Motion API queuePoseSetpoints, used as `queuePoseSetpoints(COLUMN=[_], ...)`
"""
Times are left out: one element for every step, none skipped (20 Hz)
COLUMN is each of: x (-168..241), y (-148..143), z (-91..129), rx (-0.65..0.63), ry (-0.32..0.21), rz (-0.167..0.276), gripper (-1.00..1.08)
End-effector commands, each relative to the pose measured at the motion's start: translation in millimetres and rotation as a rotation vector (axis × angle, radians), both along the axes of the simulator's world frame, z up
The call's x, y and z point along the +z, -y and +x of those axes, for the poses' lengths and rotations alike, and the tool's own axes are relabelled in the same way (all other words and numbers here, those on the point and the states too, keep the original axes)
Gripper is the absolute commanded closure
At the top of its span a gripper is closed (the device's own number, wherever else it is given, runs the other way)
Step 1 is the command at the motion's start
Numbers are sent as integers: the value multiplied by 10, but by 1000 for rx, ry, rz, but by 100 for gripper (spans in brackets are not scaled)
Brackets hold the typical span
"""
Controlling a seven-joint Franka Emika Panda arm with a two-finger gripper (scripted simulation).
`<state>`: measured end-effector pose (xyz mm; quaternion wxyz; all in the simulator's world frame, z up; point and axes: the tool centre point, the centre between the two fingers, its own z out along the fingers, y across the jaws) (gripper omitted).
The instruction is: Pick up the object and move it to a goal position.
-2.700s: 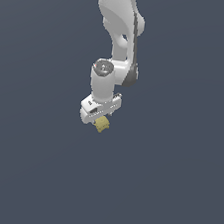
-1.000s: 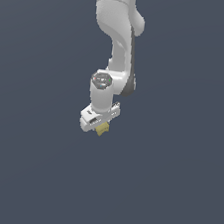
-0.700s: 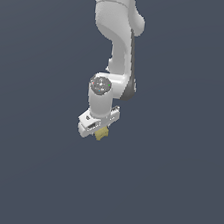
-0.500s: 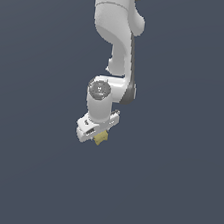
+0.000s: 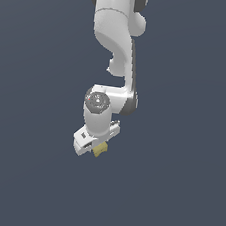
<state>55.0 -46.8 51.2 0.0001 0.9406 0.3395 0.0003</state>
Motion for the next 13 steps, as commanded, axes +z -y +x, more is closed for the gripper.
queuePoseSetpoints(x=[9,11,10,12,13,15,16,17,18,18,19,19,19], y=[1,1,0,1,1,1,1,1,2,2,2,2,2], z=[97,127,155,179,201,220,236,250,261,269,276,279,280], rx=[0,0,0,0,0,0,0,0,0,0,0,0,0], ry=[0,0,0,0,0,0,0,0,0,0,0,0,0], rz=[0,0,0,0,0,0,0,0,0,0,0,0,0], gripper=[108,108,108,108,108,108,108,108,108,108,108,108,108])
